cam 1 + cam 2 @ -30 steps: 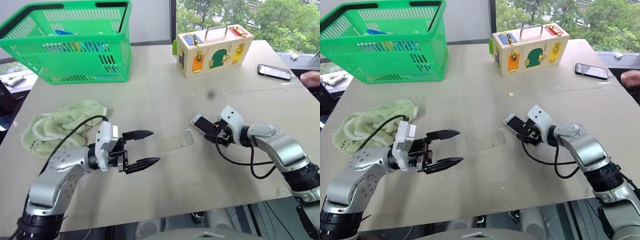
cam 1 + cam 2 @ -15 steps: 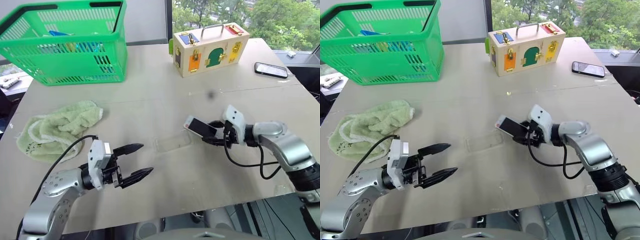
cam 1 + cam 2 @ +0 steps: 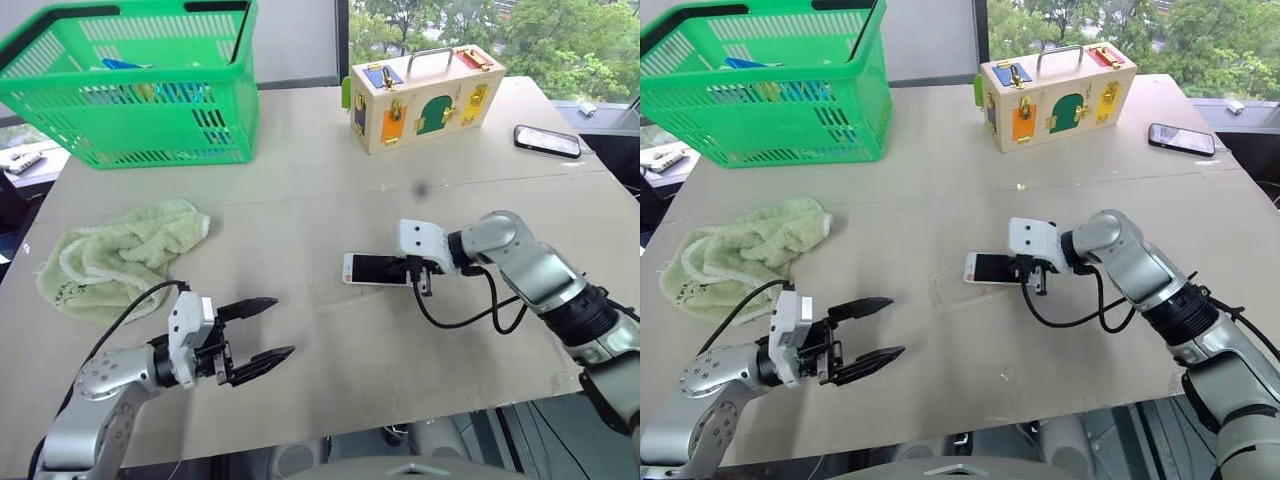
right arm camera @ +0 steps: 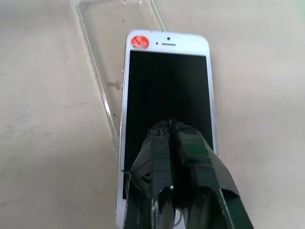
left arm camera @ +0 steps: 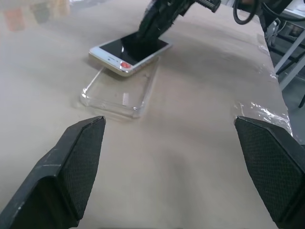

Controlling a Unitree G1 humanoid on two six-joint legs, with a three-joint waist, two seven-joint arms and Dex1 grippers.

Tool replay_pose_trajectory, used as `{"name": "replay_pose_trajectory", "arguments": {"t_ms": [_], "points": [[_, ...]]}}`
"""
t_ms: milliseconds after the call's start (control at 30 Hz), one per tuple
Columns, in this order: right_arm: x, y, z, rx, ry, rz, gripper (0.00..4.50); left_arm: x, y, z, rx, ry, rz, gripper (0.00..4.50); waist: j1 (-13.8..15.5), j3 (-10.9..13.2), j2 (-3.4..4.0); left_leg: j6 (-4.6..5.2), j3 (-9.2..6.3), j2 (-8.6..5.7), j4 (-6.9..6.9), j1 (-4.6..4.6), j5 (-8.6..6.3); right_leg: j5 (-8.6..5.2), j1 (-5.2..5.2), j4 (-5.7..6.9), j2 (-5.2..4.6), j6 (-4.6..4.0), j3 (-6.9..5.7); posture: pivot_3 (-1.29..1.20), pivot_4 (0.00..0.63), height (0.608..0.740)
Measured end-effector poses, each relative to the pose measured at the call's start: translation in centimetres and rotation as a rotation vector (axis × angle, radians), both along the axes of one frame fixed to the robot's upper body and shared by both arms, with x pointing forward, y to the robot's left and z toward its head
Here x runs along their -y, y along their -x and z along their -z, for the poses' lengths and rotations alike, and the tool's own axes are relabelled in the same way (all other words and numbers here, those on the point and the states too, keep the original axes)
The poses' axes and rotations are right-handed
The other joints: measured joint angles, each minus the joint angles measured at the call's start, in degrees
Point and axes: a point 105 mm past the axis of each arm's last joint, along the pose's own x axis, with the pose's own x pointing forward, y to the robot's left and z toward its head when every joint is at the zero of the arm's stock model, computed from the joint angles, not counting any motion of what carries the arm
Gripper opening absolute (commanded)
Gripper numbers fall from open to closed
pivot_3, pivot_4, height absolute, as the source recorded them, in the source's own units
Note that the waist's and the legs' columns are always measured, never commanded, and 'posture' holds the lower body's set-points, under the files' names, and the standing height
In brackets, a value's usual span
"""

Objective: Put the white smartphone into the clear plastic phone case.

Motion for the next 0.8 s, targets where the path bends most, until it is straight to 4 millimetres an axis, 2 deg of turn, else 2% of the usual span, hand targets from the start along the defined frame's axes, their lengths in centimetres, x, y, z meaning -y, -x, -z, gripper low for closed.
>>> {"name": "replay_pose_trajectory", "arguments": {"t_ms": [33, 67, 167, 300, 600, 767, 800], "points": [[-0.1, 0.2, -0.1, -0.028, -0.017, -0.003, 0.63, 0.0, 0.1, 0.1, -0.003, 0.000, -0.004, 4.50, 0.00, 0.01, 0.01, 0.00, -0.01, 0.01, 0.00, 0.00, 0.00, 0.00, 0.00, 0.01, 0.01, 0.00, -0.01, 0.00, 0.150, 0.740], [-0.1, 0.3, -0.2, -0.048, -0.030, -0.003, 0.91, 0.0, 0.1, 0.1, -0.001, -0.001, -0.005, 4.50, 0.00, 0.01, 0.02, 0.00, -0.02, 0.01, 0.00, 0.00, 0.00, 0.00, -0.01, 0.02, 0.02, -0.01, -0.01, 0.00, 0.150, 0.740], [-0.1, 0.9, -1.1, -0.096, -0.067, -0.024, 2.18, 0.0, 0.3, 0.1, 0.002, -0.002, -0.009, 4.50, 0.06, 0.02, 0.04, 0.00, -0.03, 0.06, 0.00, 0.00, 0.00, 0.00, -0.01, 0.02, 0.01, 0.00, -0.02, 0.00, 0.150, 0.740], [0.0, 0.9, -1.4, -0.100, -0.067, -0.011, 4.13, 0.0, 0.2, 0.0, 0.011, -0.002, -0.010, 4.50, 0.01, 0.03, 0.04, -0.01, -0.01, 0.04, 0.00, 0.00, 0.00, 0.00, -0.02, 0.02, -0.01, 0.00, -0.02, 0.00, 0.150, 0.740], [0.6, -0.7, 0.5, -0.093, 0.005, 0.093, 4.13, 0.1, 0.1, -0.2, 0.033, -0.006, -0.003, 4.50, -0.03, 0.02, 0.04, 0.00, 0.01, 0.00, -0.02, -0.02, 0.00, 0.00, -0.04, 0.02, 0.00, 0.00, -0.01, 0.00, 0.150, 0.740], [0.8, -0.9, 1.2, -0.113, 0.031, 0.106, 4.13, 0.2, 0.2, -0.1, 0.037, -0.007, -0.004, 4.50, -0.04, 0.02, 0.04, -0.01, 0.01, 0.01, -0.02, -0.02, 0.00, 0.00, -0.05, 0.02, 0.00, -0.01, -0.01, 0.00, 0.150, 0.740], [0.9, -1.0, 1.4, -0.115, 0.037, 0.110, 3.90, 0.1, 0.2, -0.1, 0.036, -0.007, -0.006, 4.50, -0.04, 0.02, 0.04, 0.00, 0.01, 0.01, -0.02, -0.02, 0.00, 0.00, -0.05, 0.02, 0.00, 0.00, -0.01, 0.00, 0.150, 0.740]]}}
